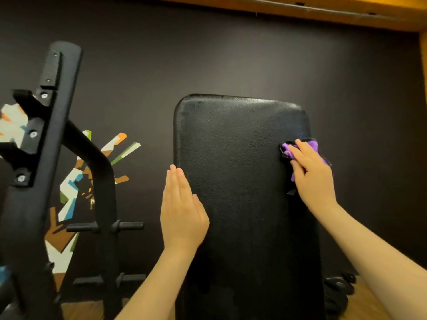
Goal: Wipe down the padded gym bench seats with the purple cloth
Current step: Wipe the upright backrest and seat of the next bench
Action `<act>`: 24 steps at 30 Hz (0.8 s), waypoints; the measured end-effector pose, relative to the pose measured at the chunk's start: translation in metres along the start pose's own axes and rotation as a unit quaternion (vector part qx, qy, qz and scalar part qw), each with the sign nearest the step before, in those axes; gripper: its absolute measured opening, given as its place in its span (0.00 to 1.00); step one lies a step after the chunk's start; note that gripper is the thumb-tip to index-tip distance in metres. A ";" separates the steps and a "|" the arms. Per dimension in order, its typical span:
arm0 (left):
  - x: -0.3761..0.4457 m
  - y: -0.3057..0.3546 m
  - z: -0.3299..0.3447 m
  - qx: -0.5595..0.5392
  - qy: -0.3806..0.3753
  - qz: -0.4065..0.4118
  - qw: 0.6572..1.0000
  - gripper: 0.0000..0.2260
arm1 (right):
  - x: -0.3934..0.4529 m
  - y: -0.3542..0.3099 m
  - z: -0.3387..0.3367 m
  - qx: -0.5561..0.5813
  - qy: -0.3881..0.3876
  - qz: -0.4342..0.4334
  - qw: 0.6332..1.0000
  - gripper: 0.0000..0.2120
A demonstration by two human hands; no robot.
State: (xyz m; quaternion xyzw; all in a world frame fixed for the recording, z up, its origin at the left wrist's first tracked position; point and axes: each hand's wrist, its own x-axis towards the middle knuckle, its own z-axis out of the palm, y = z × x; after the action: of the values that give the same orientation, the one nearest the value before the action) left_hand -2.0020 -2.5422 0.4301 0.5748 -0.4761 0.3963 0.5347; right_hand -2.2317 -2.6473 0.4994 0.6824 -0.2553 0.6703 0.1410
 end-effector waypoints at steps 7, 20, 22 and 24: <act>0.000 -0.001 0.002 -0.003 -0.002 0.007 1.000 0.27 | -0.060 0.000 0.010 -0.011 -0.008 0.047 0.999 0.21; -0.032 -0.004 -0.011 0.065 -0.087 -0.008 0.994 0.39 | 0.040 -0.146 0.059 -0.052 -0.081 -0.326 0.941 0.19; -0.033 -0.005 -0.009 0.063 -0.080 -0.017 0.995 0.39 | 0.057 -0.163 0.075 -0.087 -0.128 -0.297 0.942 0.21; -0.035 -0.007 -0.006 0.023 -0.063 -0.026 0.997 0.35 | 0.054 -0.169 0.087 -0.085 -0.129 -0.249 0.956 0.20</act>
State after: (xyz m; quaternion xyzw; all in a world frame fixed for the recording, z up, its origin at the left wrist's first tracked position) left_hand -2.0029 -2.5318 0.3951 0.6231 -0.4848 0.3562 0.4999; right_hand -2.0692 -2.5619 0.5731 0.7908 -0.1487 0.4958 0.3267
